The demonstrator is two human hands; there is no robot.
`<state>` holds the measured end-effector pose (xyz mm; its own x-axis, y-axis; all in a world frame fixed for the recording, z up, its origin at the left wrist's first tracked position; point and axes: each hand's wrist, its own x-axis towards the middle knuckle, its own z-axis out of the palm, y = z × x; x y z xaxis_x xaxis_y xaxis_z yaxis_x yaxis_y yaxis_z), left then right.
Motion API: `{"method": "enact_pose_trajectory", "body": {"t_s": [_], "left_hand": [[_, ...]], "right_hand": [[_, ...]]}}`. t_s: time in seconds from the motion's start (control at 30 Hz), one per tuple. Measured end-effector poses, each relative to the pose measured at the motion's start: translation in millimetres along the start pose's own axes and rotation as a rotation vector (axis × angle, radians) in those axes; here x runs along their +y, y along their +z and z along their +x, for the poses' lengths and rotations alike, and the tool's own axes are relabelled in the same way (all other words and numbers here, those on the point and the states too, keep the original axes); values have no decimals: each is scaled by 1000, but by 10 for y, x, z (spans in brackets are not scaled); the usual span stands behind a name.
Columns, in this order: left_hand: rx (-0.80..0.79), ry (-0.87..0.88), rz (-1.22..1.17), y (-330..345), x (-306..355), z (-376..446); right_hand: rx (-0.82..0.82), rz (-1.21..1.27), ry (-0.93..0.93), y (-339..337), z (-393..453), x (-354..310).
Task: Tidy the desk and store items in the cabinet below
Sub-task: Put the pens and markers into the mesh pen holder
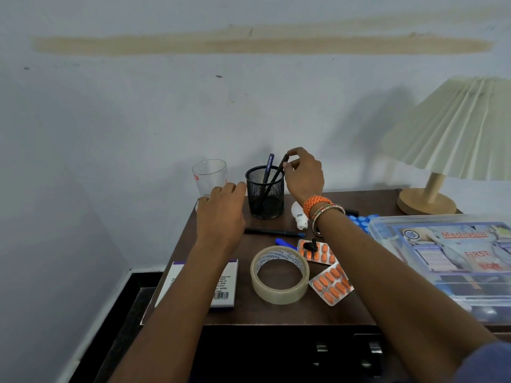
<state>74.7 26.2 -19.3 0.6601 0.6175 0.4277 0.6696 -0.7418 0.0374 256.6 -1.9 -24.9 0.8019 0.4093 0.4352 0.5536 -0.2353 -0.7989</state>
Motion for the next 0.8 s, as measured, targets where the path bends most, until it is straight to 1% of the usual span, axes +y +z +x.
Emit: {"method": "enact_pose_trajectory", "body": {"t_s": [0.1, 0.17, 0.33, 0.43, 0.53, 0.6, 0.7, 0.8], "left_hand": [[9, -3, 4, 3, -10, 1], [6, -3, 4, 9, -9, 5], [-6, -12, -12, 47, 1, 16], [-7, -17, -24, 58, -3, 12], [-4, -16, -38, 59, 0, 8], [-9, -20, -45, 58, 4, 6], [-6, -16, -56, 60, 11, 7], [-8, -15, -62, 62, 17, 5]], "right_hand": [[-43, 31, 13, 13, 30, 28], [-100, 35, 30, 15, 55, 47], [-344, 10, 35, -75, 68, 44], [-427, -68, -6, -88, 74, 54], [-458, -100, -11, -86, 79, 89], [-430, -94, -9, -87, 82, 107], [-349, 5, -23, -86, 100, 88], [-370, 84, -57, -81, 121, 61]]}}
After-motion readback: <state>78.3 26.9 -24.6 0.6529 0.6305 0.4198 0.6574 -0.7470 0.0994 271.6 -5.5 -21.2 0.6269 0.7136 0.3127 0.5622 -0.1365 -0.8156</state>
